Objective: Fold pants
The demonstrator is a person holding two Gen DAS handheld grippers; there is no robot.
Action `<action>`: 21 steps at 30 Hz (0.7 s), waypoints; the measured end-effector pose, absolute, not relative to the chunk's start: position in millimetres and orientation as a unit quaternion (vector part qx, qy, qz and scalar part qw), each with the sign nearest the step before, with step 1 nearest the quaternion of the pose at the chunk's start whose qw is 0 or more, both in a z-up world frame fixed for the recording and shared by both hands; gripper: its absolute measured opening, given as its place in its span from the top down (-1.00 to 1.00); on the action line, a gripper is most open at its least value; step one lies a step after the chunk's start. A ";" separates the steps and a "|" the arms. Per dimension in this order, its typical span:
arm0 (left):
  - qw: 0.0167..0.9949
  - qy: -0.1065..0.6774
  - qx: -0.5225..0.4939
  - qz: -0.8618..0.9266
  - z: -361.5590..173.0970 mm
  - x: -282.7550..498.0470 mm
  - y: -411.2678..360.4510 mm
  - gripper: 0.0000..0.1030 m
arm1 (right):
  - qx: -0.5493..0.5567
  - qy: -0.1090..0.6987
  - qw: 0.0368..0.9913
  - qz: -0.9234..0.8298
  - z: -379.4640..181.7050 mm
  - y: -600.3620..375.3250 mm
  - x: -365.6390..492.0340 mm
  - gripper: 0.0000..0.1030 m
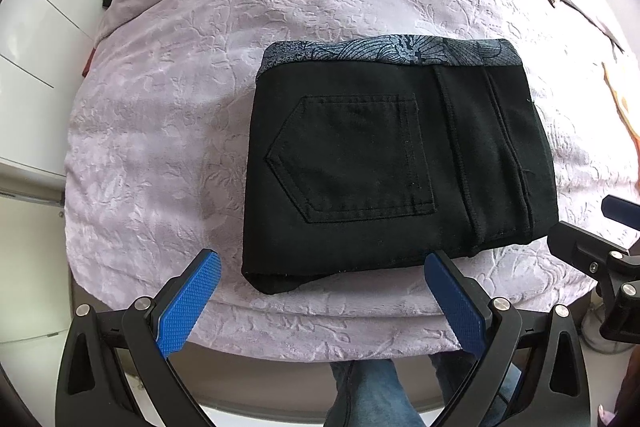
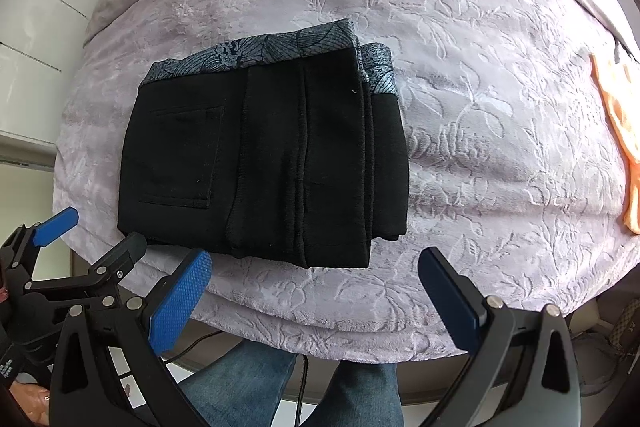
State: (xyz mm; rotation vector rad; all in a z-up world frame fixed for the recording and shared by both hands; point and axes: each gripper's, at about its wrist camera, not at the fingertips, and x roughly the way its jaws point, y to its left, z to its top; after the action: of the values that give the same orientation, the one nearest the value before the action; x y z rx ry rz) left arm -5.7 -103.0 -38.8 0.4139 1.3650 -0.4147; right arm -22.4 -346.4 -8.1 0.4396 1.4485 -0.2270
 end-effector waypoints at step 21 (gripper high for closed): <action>0.736 0.621 0.189 -0.191 -39.9 -5.0 -104.7 -0.98 | 0.190 0.657 0.722 -0.106 -11.4 -345.6 -20.2 -1.00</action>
State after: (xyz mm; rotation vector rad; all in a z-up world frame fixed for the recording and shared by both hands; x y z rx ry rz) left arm -5.0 -104.7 -39.9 0.4158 1.3654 -0.4206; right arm -20.2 -345.6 -11.4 0.4201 1.4504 -0.2342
